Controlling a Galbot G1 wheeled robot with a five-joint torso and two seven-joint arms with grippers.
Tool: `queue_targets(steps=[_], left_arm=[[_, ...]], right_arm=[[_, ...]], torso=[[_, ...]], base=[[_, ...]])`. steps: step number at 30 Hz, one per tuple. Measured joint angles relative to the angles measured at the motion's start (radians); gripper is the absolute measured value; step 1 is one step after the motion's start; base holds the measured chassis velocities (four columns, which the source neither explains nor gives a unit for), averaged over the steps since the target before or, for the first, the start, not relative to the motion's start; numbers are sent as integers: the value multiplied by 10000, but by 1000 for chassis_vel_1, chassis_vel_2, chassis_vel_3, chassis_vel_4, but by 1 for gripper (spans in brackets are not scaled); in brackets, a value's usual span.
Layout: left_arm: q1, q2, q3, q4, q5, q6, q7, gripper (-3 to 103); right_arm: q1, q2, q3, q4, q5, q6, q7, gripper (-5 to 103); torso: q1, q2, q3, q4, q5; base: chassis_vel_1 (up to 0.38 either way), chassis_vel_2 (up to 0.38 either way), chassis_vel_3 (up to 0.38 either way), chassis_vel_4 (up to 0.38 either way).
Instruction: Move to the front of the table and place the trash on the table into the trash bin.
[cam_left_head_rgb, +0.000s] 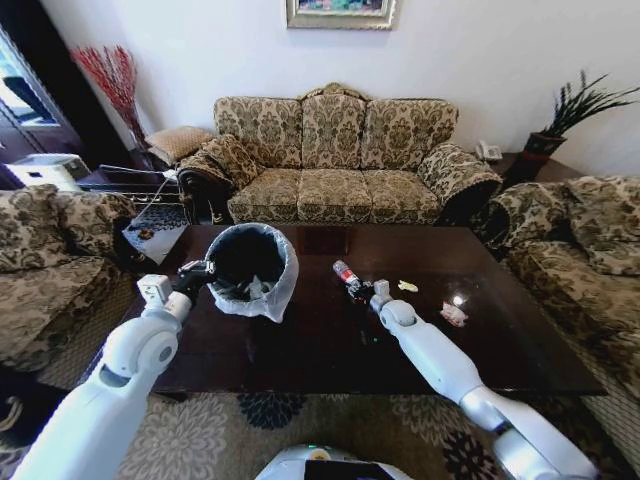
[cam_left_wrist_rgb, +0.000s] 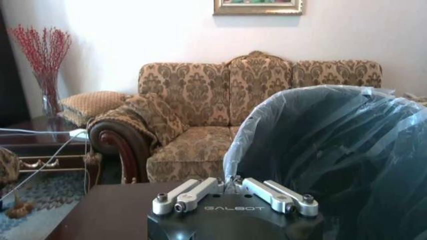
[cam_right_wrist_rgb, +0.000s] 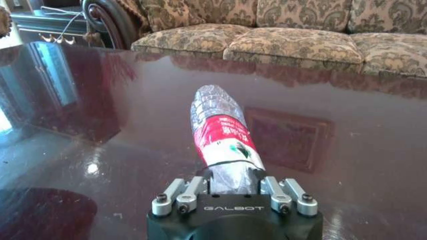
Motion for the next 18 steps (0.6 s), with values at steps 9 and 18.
queue_targets(steps=[9, 18], left_arm=[[230, -49, -68, -255, 33, -128, 58, 2], [420, -35, 79, -484, 209, -129, 154, 2]], right_arm=[[-392, -228, 461, 1658, 57, 176, 852, 13], [24, -1437, 673, 6121, 1610, -287, 1793, 10]], torso=[[4, -1, 4, 3, 4], [3, -1, 3, -4, 0]], base=[[0, 0, 0, 0], [0, 0, 0, 0]])
